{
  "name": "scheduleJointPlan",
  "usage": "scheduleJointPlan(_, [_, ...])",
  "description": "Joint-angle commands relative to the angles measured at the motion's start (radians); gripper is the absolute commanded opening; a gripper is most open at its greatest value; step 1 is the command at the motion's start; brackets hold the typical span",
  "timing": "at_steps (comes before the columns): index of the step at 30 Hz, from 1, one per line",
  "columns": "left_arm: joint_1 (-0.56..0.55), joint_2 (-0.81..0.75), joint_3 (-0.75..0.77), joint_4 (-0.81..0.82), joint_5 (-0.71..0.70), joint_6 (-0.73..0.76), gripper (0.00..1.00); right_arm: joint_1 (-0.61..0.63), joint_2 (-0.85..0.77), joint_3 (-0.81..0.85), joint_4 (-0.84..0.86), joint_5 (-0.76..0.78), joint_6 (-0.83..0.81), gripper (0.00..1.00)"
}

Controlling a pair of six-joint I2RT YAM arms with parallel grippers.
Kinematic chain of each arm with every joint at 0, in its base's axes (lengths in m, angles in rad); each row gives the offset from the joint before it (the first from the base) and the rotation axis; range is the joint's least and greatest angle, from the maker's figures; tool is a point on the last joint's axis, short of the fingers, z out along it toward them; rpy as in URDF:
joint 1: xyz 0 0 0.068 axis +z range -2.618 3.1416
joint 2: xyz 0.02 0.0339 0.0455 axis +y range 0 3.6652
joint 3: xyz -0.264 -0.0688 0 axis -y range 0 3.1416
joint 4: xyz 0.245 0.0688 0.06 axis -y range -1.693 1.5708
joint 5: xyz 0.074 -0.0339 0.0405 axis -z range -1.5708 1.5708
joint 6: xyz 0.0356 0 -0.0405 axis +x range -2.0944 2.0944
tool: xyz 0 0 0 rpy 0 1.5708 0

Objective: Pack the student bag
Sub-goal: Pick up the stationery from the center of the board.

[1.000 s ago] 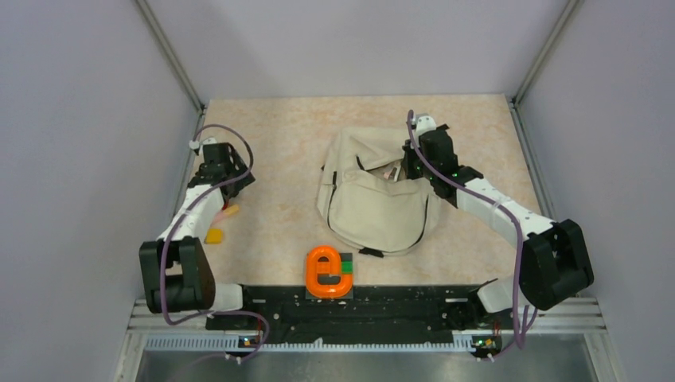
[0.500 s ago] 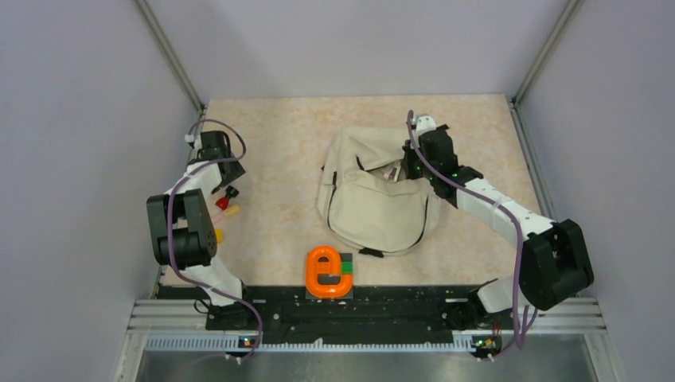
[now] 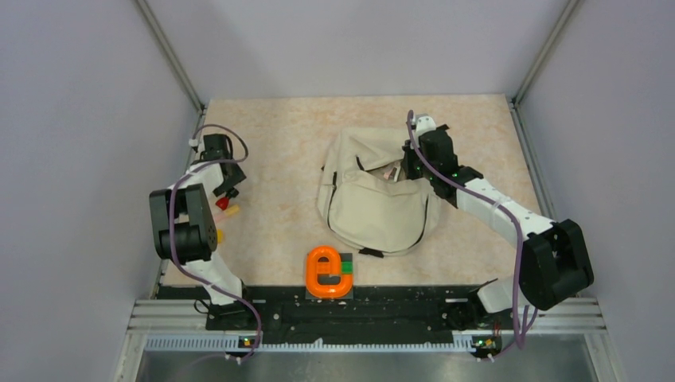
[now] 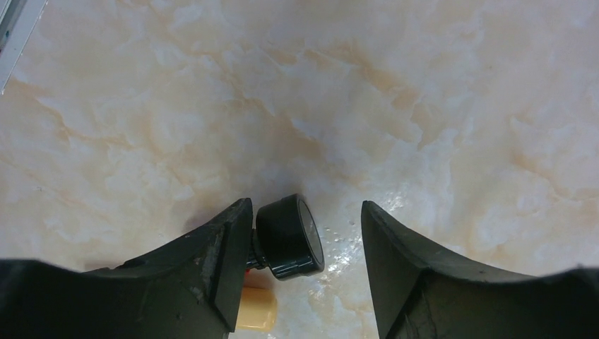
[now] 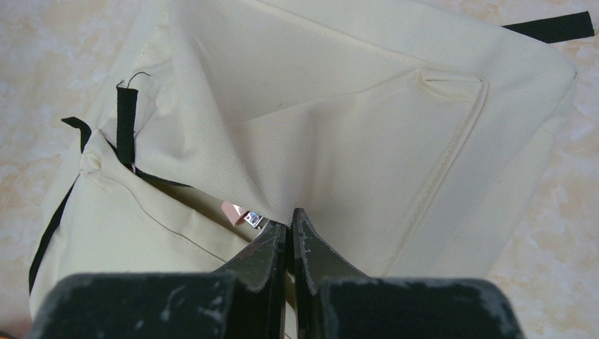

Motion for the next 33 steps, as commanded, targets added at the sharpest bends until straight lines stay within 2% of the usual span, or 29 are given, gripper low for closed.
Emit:
scheduleJointPlan(1, [0.007,0.008,-0.019,0.029,0.002,-0.006,0.61,-0.004,-0.004,0.01,0.051,-0.037,0.01,0.0])
scheduleJointPlan(5, [0.007,0.017,-0.017,0.025,-0.001,-0.008,0.53,-0.004,-0.004,0.01,0.05,-0.036,0.011,0.0])
scheduleJointPlan(12, [0.007,-0.003,-0.029,0.022,0.014,-0.008,0.3,-0.004,-0.008,0.011,0.047,-0.036,0.011,0.0])
scheduleJointPlan(15, [0.004,-0.053,-0.042,0.017,0.047,-0.014,0.21,-0.004,-0.011,0.013,0.044,-0.033,0.008,0.0])
scheduleJointPlan(21, [-0.065,-0.243,-0.109,0.012,0.085,0.001,0.15,-0.004,-0.013,0.02,0.04,-0.032,0.008,0.0])
scheduleJointPlan(24, [-0.153,-0.361,-0.155,0.009,0.097,0.009,0.15,-0.003,-0.015,0.023,0.038,-0.033,0.008,0.0])
scheduleJointPlan(27, [-0.323,-0.472,-0.189,0.008,0.085,0.019,0.15,-0.003,-0.017,0.029,0.034,-0.037,0.008,0.0])
scheduleJointPlan(31, [-0.543,-0.532,-0.195,0.031,0.119,0.003,0.15,-0.004,-0.026,0.037,0.025,-0.046,0.015,0.0])
scheduleJointPlan(33, [-0.643,-0.526,-0.191,0.083,0.183,-0.005,0.15,-0.004,-0.032,0.041,0.021,-0.047,0.019,0.0])
